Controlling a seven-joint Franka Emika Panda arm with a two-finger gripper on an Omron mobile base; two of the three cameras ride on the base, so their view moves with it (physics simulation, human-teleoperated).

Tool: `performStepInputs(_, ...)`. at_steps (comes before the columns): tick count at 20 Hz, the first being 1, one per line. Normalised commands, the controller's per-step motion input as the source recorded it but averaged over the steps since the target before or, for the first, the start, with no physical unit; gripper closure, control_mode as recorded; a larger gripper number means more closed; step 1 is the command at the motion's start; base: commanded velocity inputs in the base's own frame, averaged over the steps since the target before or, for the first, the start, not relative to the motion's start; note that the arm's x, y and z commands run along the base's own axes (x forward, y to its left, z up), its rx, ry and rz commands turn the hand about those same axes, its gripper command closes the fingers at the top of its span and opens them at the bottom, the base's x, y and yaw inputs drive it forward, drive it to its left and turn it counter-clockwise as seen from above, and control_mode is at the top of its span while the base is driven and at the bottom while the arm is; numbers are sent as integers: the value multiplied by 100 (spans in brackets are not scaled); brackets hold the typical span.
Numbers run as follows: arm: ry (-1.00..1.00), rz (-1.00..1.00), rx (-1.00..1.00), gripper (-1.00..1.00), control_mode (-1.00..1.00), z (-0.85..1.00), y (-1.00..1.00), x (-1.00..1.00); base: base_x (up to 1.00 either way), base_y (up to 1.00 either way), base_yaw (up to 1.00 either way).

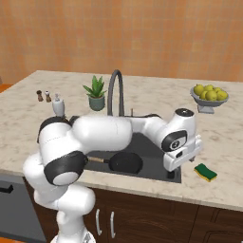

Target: Pick the pan and sponge and place them into the sink. Then turn on the water.

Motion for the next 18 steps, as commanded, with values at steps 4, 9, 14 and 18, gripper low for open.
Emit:
performStepInputs(4, 0, 0, 3, -100, -100, -23, -22, 36, 0, 0, 0)
performStepInputs(9, 0, 0, 1, -100, -100, -16, -25, 40, 0, 0, 0)
performStepInputs(14, 0, -7, 3, -100, -100, -21, -41, 13, 0, 0, 0)
performStepInputs(18, 0, -8, 2, -100, -100, -23, -32, 5, 0, 0, 0)
